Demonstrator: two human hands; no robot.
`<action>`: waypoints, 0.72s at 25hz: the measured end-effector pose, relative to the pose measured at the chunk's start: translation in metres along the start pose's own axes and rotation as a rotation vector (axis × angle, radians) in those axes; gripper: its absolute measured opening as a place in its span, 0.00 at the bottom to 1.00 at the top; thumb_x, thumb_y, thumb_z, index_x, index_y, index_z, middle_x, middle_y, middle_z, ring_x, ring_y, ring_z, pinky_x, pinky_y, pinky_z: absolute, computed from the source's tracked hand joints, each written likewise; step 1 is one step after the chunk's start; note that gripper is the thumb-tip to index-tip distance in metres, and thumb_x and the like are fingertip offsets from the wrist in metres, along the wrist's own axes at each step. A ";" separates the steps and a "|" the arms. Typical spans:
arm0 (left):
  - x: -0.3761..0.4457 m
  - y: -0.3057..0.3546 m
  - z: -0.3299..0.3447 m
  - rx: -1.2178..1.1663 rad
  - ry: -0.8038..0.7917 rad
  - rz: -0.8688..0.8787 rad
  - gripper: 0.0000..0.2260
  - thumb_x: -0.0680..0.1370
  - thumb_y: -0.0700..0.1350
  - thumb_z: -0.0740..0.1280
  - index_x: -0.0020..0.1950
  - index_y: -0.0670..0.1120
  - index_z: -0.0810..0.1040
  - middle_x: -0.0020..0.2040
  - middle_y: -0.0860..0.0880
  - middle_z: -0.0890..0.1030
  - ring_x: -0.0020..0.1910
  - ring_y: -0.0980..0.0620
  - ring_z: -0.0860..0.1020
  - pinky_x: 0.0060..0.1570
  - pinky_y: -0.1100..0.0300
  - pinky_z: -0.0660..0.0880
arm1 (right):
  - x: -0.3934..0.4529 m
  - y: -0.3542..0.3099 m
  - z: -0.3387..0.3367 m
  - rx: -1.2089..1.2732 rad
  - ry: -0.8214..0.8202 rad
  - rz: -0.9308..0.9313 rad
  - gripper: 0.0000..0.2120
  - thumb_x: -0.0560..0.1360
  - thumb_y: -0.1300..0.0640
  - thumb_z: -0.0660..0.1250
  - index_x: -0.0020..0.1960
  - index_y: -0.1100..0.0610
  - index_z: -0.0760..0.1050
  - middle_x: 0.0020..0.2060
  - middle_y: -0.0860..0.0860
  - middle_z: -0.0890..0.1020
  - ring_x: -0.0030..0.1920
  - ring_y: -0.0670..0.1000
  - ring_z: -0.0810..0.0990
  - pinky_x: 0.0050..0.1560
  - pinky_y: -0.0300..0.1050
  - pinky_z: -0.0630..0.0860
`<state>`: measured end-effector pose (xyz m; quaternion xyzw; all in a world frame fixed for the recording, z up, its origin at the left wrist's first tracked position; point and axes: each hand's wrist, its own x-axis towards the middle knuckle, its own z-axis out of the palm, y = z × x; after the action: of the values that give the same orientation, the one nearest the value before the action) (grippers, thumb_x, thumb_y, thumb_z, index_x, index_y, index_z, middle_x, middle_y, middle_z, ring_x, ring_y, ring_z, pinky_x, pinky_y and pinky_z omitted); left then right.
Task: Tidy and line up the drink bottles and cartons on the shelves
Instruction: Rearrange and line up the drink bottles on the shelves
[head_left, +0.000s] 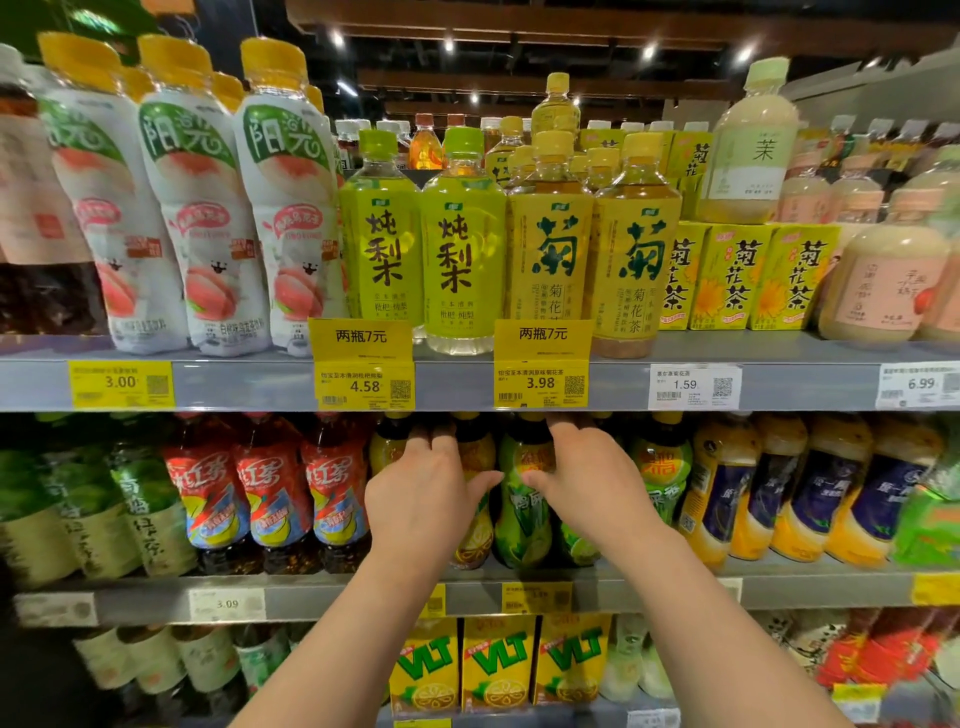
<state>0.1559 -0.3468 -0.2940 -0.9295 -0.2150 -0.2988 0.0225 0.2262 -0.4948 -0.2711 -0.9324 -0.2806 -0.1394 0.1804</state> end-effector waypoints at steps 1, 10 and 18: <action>-0.002 -0.002 0.000 -0.015 -0.022 0.003 0.29 0.71 0.73 0.60 0.53 0.48 0.75 0.47 0.50 0.76 0.38 0.50 0.80 0.28 0.59 0.70 | -0.002 0.001 0.000 0.021 0.002 0.006 0.26 0.75 0.44 0.69 0.68 0.55 0.68 0.47 0.52 0.78 0.49 0.55 0.79 0.46 0.49 0.78; -0.020 -0.003 -0.005 -0.223 -0.049 0.085 0.26 0.74 0.63 0.68 0.67 0.50 0.73 0.61 0.47 0.71 0.36 0.46 0.80 0.26 0.59 0.70 | -0.038 0.003 0.007 0.217 0.072 0.038 0.31 0.76 0.46 0.67 0.75 0.41 0.58 0.66 0.45 0.68 0.47 0.44 0.79 0.52 0.49 0.78; -0.062 0.068 -0.023 -0.309 -0.139 0.185 0.24 0.77 0.64 0.61 0.70 0.55 0.70 0.66 0.54 0.67 0.51 0.50 0.80 0.40 0.55 0.77 | -0.101 0.064 -0.027 0.246 0.005 0.099 0.23 0.75 0.43 0.67 0.69 0.40 0.69 0.58 0.43 0.75 0.46 0.41 0.77 0.53 0.47 0.77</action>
<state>0.1262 -0.4366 -0.3042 -0.9561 -0.0813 -0.2601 -0.1081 0.1778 -0.6035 -0.2996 -0.9155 -0.2489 -0.0973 0.3007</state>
